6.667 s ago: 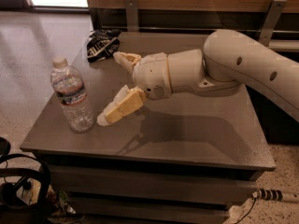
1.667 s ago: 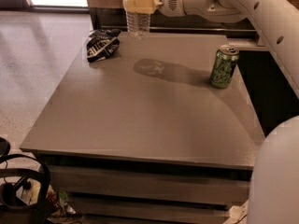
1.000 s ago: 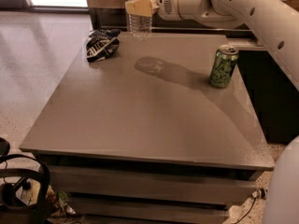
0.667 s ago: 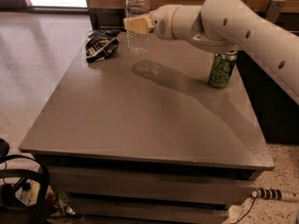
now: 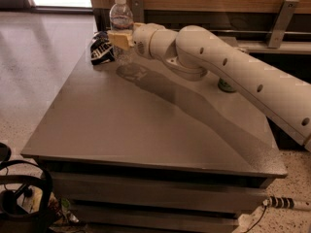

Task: Move water bottle near blue chip bag

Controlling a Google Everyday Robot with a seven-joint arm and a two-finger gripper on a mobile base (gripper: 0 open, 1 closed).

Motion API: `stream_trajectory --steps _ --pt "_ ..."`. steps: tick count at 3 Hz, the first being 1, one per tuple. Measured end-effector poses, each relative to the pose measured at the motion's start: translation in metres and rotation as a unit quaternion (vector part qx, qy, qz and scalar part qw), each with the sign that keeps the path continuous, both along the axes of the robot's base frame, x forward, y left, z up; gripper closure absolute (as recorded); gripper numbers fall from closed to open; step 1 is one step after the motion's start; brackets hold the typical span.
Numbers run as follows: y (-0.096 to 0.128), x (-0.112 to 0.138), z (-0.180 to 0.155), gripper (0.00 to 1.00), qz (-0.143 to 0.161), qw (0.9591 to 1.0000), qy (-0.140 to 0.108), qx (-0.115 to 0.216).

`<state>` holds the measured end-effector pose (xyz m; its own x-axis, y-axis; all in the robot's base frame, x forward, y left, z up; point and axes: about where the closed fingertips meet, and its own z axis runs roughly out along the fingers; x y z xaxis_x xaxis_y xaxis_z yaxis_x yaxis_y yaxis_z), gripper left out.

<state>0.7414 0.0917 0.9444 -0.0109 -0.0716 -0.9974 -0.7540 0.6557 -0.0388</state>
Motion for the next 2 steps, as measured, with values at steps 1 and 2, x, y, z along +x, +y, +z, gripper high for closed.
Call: stream_trajectory --steps 1,2 --pt "-0.011 0.011 0.007 1.0 -0.03 0.9988 -0.015 -0.035" --pt "-0.025 0.01 0.003 1.0 -0.041 0.9976 0.002 -0.055"
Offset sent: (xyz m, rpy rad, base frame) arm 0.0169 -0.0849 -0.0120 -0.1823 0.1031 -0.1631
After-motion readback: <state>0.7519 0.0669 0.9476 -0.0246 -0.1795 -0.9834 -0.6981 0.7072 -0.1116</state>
